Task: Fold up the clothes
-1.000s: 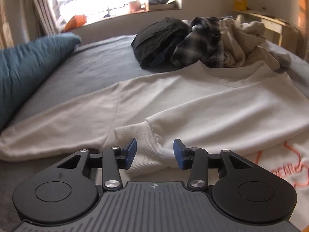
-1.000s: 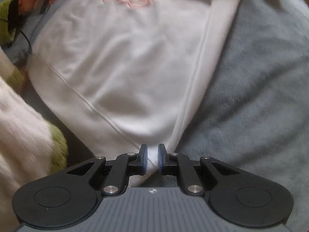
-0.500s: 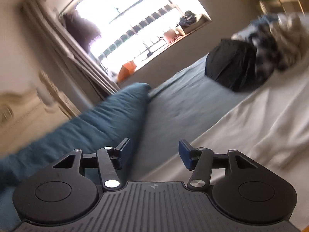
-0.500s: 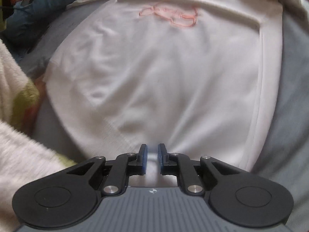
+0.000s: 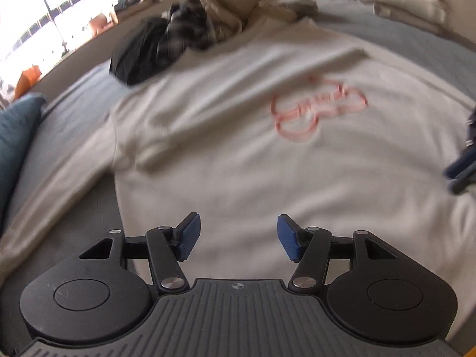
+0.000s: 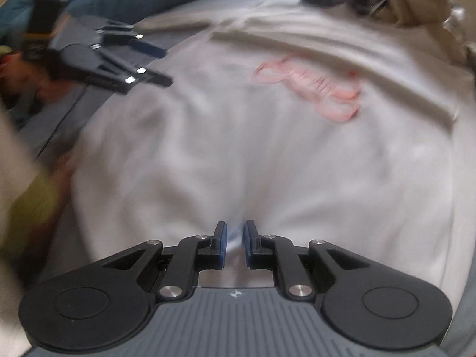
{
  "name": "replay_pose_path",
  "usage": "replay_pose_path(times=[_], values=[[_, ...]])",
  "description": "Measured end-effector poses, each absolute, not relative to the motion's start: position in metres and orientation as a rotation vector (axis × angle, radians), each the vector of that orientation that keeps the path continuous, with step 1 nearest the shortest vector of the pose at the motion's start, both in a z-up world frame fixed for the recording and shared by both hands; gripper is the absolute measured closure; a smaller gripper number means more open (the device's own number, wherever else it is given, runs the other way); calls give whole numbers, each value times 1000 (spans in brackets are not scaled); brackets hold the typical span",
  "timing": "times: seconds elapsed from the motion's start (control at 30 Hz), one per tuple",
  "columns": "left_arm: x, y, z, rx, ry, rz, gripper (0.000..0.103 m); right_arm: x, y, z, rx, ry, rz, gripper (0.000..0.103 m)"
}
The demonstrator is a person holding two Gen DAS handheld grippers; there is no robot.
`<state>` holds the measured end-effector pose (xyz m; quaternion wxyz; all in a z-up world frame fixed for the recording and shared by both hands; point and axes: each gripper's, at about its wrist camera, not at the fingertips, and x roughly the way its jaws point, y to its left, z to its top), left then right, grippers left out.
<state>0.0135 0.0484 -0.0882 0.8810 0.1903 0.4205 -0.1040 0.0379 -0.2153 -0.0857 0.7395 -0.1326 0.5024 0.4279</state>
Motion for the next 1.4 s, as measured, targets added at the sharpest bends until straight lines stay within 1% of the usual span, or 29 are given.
replay_pose_path(times=[0.13,0.23,0.3,0.43,0.5,0.6,0.67,0.7,0.8,0.83,1.03,1.07,1.1,1.13,1.23,1.4], values=[[-6,75,-96,407,919,-121,46,29,-222,-77,-292,1198,1032,90],[-7,92,-99,400,949,-27,46,53,-206,-66,-258,1088,1006,90],[-2,99,-100,341,983,26,45,72,-187,-68,-199,1015,977,90],[-3,107,-100,231,1009,68,45,91,-137,-93,-149,989,991,90],[-7,110,-101,207,1018,81,44,75,-123,-97,-137,1013,1094,90],[-10,116,-101,175,1031,99,41,40,-103,-100,-171,1047,1263,90],[-10,118,-100,163,1040,107,40,34,-94,-95,-266,959,1275,91],[-10,119,-99,172,1041,105,40,40,-91,-93,-276,923,1244,91],[-13,120,-97,204,1036,104,40,89,-91,-96,-133,924,1029,90],[-14,121,-96,203,1035,108,40,89,-88,-99,-121,927,1018,90],[-20,132,-89,199,1023,177,40,37,-67,-113,-176,938,1194,89],[-22,133,-87,201,1011,181,40,30,-66,-113,-179,939,1230,79],[-22,133,-84,209,991,177,40,22,-66,-113,-182,939,1267,79],[-22,132,-82,222,968,166,40,15,-66,-113,-185,940,1303,81],[-16,121,-74,244,909,114,40,51,-85,-110,-4,960,1170,81],[7,85,-80,240,856,-15,40,104,-142,-111,23,887,761,81]])
